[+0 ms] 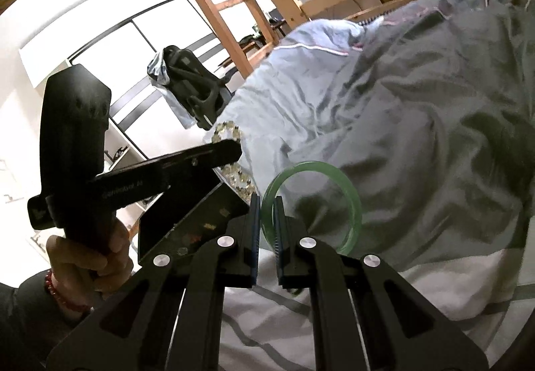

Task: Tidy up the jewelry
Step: 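Carry the gold bracelet and jade bangle over the black box and open both grippers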

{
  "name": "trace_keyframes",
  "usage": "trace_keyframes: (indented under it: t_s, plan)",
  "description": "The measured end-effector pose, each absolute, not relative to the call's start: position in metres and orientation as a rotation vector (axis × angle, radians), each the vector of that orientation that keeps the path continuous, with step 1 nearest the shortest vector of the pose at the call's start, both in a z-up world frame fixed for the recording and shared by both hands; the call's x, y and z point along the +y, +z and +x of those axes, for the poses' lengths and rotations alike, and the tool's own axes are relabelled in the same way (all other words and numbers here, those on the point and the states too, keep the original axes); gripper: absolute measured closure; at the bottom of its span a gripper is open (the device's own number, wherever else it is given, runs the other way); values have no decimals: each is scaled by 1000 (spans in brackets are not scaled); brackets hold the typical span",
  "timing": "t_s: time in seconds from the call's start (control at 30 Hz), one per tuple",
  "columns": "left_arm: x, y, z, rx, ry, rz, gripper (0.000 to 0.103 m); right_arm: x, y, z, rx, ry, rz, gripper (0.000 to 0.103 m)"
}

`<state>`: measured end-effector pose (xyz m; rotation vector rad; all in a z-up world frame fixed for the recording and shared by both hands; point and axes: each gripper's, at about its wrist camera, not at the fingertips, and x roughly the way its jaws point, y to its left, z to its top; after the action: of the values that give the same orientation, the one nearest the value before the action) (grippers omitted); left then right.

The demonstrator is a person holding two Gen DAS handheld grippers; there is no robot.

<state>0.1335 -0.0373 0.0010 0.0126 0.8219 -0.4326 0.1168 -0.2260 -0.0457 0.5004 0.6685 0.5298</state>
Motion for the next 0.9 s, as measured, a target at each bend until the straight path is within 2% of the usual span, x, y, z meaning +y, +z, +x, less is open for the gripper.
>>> trace_keyframes:
  t_s: [0.4,0.9]
  plan:
    - [13,31,70,782,-357,16,95,-194,-3,92,621,549,414,95]
    - [87,52,46,727,-252,-53,95,-119,47,85,587,616,303,95]
